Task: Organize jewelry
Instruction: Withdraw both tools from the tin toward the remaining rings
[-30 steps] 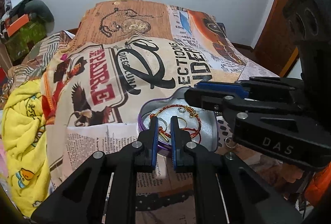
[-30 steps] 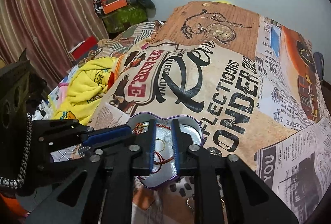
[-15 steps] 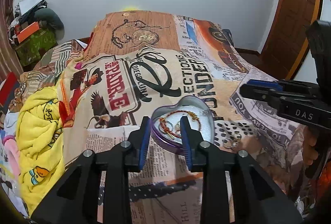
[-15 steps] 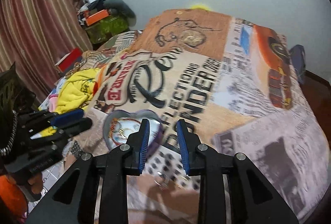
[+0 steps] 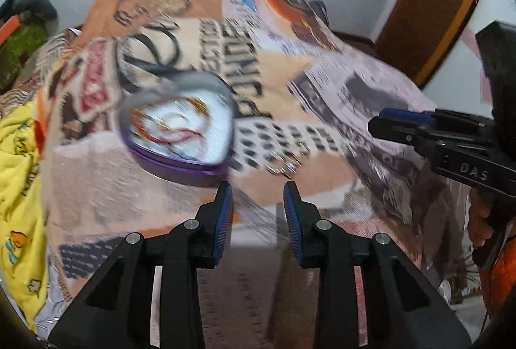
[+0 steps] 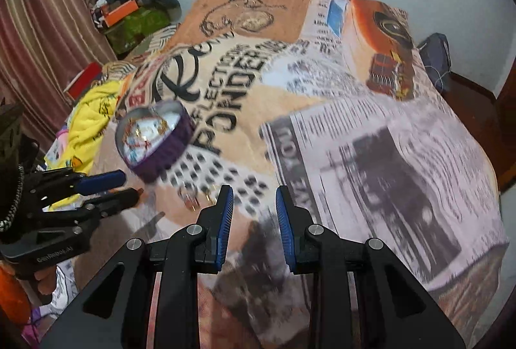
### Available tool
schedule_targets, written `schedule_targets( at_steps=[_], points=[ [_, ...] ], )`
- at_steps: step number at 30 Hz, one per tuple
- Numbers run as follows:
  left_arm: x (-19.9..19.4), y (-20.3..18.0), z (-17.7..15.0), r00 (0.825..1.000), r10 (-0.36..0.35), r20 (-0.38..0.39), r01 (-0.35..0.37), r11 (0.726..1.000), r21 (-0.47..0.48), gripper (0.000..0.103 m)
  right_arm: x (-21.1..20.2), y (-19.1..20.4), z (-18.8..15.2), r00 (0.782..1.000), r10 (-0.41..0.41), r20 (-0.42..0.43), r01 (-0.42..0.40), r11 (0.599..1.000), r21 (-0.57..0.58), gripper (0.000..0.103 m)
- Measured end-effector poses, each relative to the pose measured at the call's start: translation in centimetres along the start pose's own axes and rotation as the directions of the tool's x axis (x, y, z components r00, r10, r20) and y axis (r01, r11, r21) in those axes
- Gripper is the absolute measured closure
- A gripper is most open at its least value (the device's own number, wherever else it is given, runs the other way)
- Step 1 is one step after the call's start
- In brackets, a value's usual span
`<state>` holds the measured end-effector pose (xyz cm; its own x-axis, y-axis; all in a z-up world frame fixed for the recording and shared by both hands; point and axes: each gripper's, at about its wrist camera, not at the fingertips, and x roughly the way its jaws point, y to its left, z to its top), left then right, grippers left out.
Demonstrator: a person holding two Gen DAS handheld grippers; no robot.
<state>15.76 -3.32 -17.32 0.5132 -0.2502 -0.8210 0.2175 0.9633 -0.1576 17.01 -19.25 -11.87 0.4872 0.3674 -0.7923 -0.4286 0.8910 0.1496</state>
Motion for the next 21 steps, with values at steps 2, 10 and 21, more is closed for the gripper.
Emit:
schedule_targets(
  at_steps=[2, 10, 21],
  points=[
    [0.9, -0.6, -0.1, 1.0, -0.005, -0.025, 0.005, 1.0, 0.006, 0.071, -0.1, -0.1, -0.6, 1.0, -0.011, -0.009, 0.011, 1.0, -0.014, 0.078],
    [3.4, -2.3, 1.0, 0.999, 0.01, -0.041, -0.008, 0.999, 0.051, 0.071, -0.7, -1.0, -1.4, 1.0, -0.009, -0.013, 0.008, 0.999, -0.031, 0.078],
    [4.6, -2.3, 2.2, 1.0, 0.016, -0.019, -0.015, 0.999, 0.052, 0.075, 0.0, -1.0, -1.6, 0.999, 0.032, -0.018, -0.032, 0.999, -0.027, 0.078]
  ],
)
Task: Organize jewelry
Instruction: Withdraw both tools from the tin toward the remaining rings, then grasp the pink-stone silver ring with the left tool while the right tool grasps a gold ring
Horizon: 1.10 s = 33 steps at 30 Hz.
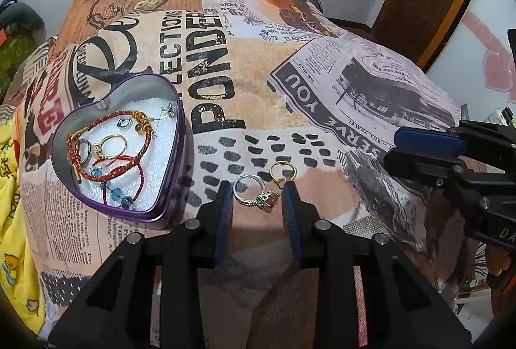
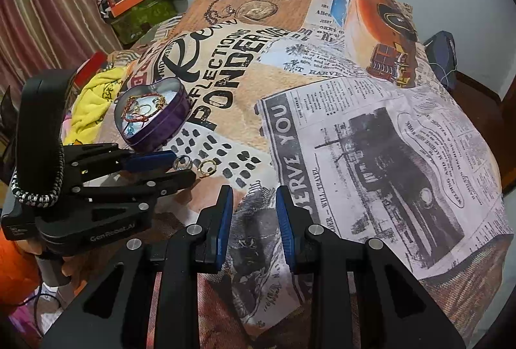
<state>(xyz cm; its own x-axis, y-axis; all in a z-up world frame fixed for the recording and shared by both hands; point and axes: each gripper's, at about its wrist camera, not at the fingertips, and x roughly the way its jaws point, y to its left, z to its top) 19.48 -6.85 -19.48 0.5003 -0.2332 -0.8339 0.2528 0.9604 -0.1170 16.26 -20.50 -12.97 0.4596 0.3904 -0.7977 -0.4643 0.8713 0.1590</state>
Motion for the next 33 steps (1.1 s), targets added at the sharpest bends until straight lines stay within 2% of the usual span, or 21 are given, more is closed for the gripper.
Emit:
schedule_targets(
  at_steps=[6, 16, 22, 26, 28, 33],
  points=[
    [-0.8, 0.3, -0.3, 1.0, -0.001, 0.022, 0.001, 1.0, -0.009, 0.075, 0.8, 0.9, 0.3, 1.0, 0.023, -0.01, -0.023, 1.0, -0.007, 0.078],
    [-5.7, 2.2, -0.2, 0.989, 0.02, 0.145, -0.013, 0.999, -0.044, 0.075, 3.9, 3.3, 1.2, 0.997, 0.055, -0.049, -0.057, 0.997, -0.053, 0.078],
    [-6.1, 3.1, -0.3, 0.987, 0.032, 0.155, -0.024, 0.998, -0.059, 0.075, 6.2, 4.0, 1.4, 0.995, 0.046, -0.091, -0.054, 0.995, -0.079, 0.078],
    [-6.1, 3.2, -0.6, 0.988, 0.032, 0.153, -0.022, 0.998, -0.063, 0.075, 6.2, 4.0, 0.9, 0.997, 0.047, -0.067, -0.053, 0.994, -0.092, 0.078],
    [-6.0, 3.2, -0.7, 0.988, 0.033, 0.151, -0.024, 0.998, -0.064, 0.075, 6.1, 3.9, 0.9, 0.997, 0.051, -0.064, -0.056, 0.995, -0.086, 0.086],
    [-6.2, 3.1, -0.6, 0.987, 0.033, 0.159, -0.022, 0.997, -0.068, 0.075, 5.9, 3.9, 0.8, 0.997, 0.048, -0.067, -0.053, 0.996, -0.069, 0.086]
  ],
)
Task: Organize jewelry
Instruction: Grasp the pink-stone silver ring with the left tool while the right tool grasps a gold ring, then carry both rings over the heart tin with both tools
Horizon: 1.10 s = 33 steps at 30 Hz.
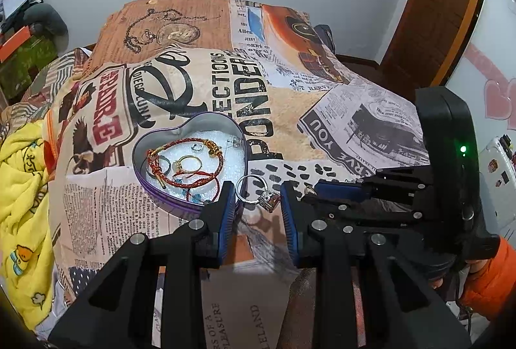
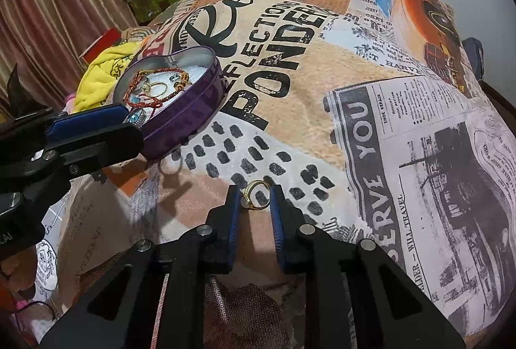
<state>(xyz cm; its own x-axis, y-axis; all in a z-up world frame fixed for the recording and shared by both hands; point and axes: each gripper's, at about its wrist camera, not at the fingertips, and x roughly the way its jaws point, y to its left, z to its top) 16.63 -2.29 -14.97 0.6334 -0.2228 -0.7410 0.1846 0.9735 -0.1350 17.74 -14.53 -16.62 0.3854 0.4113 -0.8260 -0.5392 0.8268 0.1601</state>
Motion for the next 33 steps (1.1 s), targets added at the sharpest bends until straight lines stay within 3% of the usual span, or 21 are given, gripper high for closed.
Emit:
schedule_targets(
  at_steps=[3, 22, 33],
  points=[
    [-0.5, 0.0, 0.0, 1.0, 0.001, 0.011, -0.001, 1.0, 0.001, 0.075, -0.2, 0.3, 0.2, 1.0, 0.004, -0.005, -0.004, 1.0, 0.004, 0.096],
    [-4.4, 1.9, -0.2, 0.995, 0.043, 0.086, -0.039, 0.998, -0.043, 0.075, -5.5, 2.2, -0.1, 0.994, -0.03, 0.101, 0.034, 0.999, -0.039, 0.096],
    [-5.2, 4.2, 0.9, 0.991, 0.056, 0.121, -0.048, 0.996, -0.068, 0.075, -8.0, 3.7, 3.8, 0.976, -0.005, 0.218, 0.017, 0.998, -0.055, 0.096]
  ],
)
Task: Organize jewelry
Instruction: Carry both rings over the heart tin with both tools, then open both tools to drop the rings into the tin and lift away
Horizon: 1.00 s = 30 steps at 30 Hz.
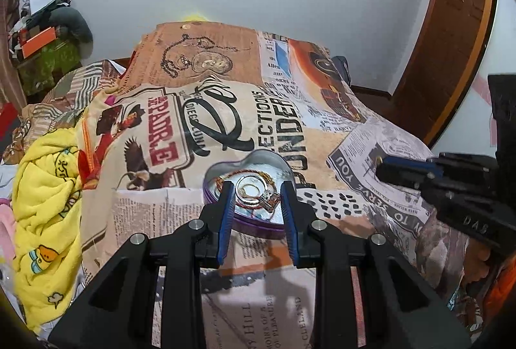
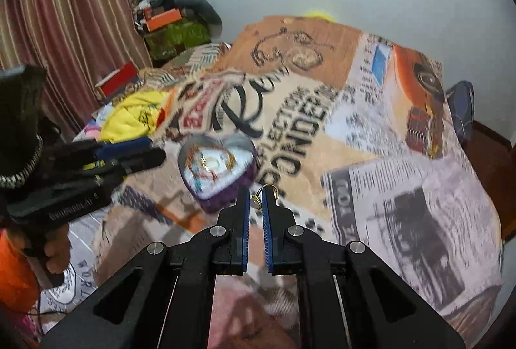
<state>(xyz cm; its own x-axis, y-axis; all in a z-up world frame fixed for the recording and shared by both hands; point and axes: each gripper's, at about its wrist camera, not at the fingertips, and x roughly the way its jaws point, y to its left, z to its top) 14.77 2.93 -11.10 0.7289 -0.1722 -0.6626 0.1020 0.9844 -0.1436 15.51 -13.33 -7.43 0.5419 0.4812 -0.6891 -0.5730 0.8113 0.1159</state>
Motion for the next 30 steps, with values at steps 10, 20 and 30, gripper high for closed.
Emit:
schedule_targets(
  at_steps=[10, 20, 30],
  points=[
    [0.9, 1.3, 0.9, 1.0, 0.012, -0.004, -0.012, 1.0, 0.027, 0.075, 2.1, 1.6, 3.0, 0.997, 0.061, 0.05, -0.061, 0.998, -0.011, 0.096],
    [3.9, 2.2, 0.1, 0.998, -0.001, -0.069, 0.002, 1.0, 0.018, 0.075, 6.6, 2.0, 2.7, 0.993, 0.109, -0.043, -0.109, 0.994, 0.015, 0.096],
    [6.0, 2.7, 0.3, 0.995, -0.019, -0.099, 0.021, 1.0, 0.02, 0.075, 8.0, 2.0, 1.3, 0.988, 0.099, -0.115, -0.103, 0.994, -0.025, 0.096]
  ],
)
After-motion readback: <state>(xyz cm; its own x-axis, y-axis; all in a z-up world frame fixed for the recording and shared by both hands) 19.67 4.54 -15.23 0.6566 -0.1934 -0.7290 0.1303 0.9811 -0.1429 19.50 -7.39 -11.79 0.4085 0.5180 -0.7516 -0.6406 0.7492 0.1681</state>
